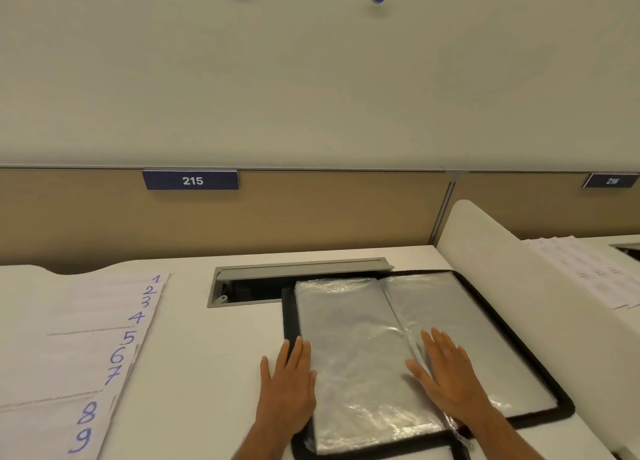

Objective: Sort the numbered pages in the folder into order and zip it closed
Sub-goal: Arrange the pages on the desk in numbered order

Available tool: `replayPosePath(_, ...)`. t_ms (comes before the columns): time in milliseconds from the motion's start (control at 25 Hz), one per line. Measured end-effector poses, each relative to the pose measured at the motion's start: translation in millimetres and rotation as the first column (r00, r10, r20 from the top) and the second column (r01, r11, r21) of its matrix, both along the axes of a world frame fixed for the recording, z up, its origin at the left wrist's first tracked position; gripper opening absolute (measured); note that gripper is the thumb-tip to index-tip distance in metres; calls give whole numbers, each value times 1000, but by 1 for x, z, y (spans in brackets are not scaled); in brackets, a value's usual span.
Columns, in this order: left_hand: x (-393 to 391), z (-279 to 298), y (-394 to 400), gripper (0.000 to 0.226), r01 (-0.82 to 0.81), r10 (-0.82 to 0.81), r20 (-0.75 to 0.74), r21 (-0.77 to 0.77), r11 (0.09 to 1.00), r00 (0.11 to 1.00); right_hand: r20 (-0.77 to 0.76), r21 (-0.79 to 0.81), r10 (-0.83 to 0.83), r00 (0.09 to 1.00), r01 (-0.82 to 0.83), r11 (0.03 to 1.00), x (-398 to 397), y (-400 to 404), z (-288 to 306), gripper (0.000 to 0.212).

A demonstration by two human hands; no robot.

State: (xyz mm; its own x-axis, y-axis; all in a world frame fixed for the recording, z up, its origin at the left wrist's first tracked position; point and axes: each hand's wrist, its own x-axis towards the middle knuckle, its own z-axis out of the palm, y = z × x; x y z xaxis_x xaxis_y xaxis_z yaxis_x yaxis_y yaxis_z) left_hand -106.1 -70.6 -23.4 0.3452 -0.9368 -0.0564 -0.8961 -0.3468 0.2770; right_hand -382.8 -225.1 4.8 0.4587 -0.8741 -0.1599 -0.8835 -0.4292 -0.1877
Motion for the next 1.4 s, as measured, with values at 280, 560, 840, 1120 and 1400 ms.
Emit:
replayPosePath(280, -3, -29, 0, 63, -22, 23, 73, -6, 1000, 997, -92, -74, 7, 996, -13, 997, -2, -11, -23, 116)
replayPosePath(560, 2, -33, 3, 69, -81, 92, 92, -107, 991, 992, -132, -75, -60, 989, 50, 996, 10, 0, -22, 126)
replayPosePath(840, 19, -33, 25, 62, -86, 106, 100, -183, 979, 989, -151, -74, -70, 986, 59, 995, 26, 20, -24, 128)
replayPosePath(1120, 42, -43, 49, 62, -86, 132, 183, -238, 967, 974, -138, -62, -57, 989, 49, 997, 47, 44, -23, 129)
replayPosePath(1400, 63, -46, 73, 67, -111, 149, 159, -221, 969, 976, -144, -51, -54, 988, 47, 998, 71, 67, -23, 130)
